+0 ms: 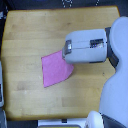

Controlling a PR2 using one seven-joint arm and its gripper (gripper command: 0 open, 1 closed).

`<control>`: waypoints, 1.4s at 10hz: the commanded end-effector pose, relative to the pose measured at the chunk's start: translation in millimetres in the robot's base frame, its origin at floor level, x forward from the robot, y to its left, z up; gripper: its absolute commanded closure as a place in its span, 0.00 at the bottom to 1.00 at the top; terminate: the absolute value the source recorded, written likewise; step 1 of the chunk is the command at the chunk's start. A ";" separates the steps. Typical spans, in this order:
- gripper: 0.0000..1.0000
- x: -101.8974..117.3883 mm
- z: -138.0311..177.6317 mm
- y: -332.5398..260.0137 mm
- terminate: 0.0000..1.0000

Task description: Folding a cloth

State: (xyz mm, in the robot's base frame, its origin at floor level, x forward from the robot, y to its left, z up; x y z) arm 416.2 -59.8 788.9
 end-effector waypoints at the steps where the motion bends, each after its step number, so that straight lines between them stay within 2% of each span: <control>1: 1.00 -17.9 7.8 65.2 0.00; 4: 1.00 -26.4 14.1 97.6 0.00; 5: 1.00 -28.1 16.7 126.1 0.00; 9: 1.00 -24.6 14.6 175.6 0.00; 11: 1.00 -23.5 1.4 198.4 0.00; 14: 1.00 -41.7 -17.4 198.5 0.00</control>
State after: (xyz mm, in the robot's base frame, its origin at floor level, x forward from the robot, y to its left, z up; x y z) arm 384.0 122.6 797.7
